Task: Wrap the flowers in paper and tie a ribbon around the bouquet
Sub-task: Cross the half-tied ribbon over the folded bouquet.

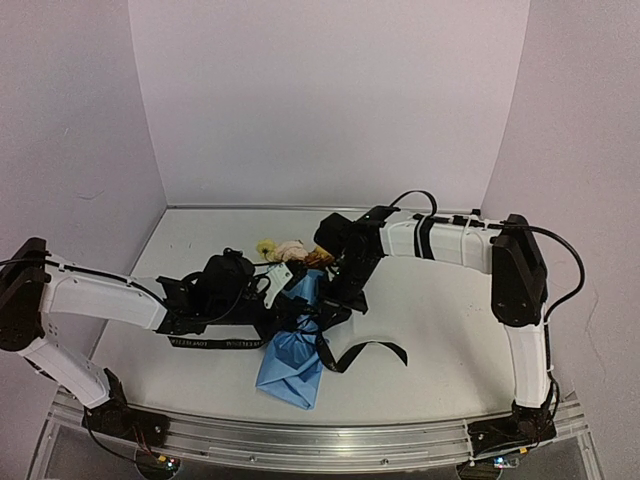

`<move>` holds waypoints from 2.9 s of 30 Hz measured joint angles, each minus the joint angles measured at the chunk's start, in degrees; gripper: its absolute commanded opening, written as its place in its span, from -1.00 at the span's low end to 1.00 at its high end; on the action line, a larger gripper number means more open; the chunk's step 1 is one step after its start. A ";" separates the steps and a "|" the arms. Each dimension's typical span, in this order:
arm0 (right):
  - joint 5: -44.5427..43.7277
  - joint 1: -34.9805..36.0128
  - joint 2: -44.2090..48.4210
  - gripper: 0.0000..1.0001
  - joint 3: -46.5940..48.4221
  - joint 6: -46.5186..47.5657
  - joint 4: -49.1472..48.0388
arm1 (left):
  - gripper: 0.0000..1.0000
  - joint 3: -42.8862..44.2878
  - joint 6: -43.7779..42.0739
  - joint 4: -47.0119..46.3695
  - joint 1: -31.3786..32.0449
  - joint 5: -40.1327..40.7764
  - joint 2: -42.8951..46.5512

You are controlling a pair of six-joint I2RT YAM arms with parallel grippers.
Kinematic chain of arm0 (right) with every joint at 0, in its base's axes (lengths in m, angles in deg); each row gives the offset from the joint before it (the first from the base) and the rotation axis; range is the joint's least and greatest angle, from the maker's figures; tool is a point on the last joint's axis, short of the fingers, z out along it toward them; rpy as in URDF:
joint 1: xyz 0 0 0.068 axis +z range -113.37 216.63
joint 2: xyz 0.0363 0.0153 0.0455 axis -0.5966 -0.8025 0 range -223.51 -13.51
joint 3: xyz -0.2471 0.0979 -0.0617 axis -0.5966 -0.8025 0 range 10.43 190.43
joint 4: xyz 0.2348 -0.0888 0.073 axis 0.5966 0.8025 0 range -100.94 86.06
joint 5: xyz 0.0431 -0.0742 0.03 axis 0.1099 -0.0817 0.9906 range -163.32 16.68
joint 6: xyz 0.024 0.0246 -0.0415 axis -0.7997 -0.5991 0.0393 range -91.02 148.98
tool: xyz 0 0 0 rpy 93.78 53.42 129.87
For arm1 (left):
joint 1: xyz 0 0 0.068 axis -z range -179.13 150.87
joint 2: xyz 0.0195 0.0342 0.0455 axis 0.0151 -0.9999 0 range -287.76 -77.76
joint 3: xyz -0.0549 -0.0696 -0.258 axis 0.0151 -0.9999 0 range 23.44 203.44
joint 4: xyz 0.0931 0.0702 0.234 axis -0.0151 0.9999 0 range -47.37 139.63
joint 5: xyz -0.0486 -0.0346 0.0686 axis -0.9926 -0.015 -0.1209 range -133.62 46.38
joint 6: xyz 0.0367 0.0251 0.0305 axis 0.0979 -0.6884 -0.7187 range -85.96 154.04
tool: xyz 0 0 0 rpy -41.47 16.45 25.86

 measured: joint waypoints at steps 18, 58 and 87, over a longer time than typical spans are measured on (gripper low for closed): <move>1.85 1.21 -2.29 -1.00 -2.40 -12.73 -12.84 | -0.84 -7.73 4.63 -9.17 -0.12 -3.87 5.82; -9.10 -1.56 -2.47 -1.00 -5.16 2.57 -12.33 | -0.06 -4.01 22.88 -7.28 -12.70 3.48 5.84; -5.35 -0.61 2.19 -1.00 -5.16 5.34 -12.34 | -0.26 21.51 18.21 21.96 -18.84 -31.36 -17.67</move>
